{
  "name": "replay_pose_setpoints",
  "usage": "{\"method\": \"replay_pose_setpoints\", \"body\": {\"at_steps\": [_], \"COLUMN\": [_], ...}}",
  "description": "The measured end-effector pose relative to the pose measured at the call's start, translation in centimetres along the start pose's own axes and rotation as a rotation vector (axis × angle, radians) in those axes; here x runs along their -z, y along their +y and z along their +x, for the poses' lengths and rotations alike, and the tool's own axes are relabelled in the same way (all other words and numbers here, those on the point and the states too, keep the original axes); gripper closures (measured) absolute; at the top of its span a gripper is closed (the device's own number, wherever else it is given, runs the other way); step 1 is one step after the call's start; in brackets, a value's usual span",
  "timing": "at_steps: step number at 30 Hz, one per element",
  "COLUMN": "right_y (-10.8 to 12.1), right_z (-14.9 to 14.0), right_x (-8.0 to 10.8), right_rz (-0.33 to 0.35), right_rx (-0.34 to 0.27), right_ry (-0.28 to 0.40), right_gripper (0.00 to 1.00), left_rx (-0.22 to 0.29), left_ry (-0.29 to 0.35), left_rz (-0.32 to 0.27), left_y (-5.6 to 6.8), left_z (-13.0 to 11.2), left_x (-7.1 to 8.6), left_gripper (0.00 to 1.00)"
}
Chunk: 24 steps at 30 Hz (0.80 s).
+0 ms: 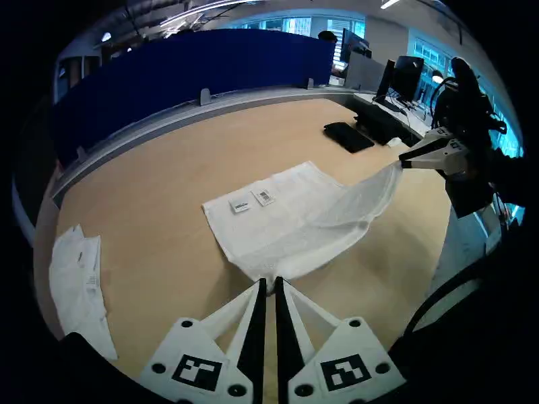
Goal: Fold towel
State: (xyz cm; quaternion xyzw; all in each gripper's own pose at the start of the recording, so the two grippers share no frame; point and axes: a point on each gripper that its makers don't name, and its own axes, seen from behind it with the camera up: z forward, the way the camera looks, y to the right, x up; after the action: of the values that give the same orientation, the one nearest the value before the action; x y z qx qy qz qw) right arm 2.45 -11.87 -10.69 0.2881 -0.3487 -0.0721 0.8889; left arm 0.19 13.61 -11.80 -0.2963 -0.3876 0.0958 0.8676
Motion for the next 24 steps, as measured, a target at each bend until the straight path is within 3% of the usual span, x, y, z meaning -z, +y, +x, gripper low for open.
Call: {"method": "replay_pose_setpoints", "body": {"at_steps": [24], "right_y": [0.24], "right_z": [0.07], "right_x": [-0.9], "right_rz": [0.02], "right_rx": [0.001], "right_ry": [0.0], "right_gripper": [0.87], "left_rx": [0.09], "left_ry": [-0.008], "left_rz": [-0.005], "left_y": [0.11], "left_z": [-0.2], "left_x": [-0.82], "left_gripper": [0.91]}}
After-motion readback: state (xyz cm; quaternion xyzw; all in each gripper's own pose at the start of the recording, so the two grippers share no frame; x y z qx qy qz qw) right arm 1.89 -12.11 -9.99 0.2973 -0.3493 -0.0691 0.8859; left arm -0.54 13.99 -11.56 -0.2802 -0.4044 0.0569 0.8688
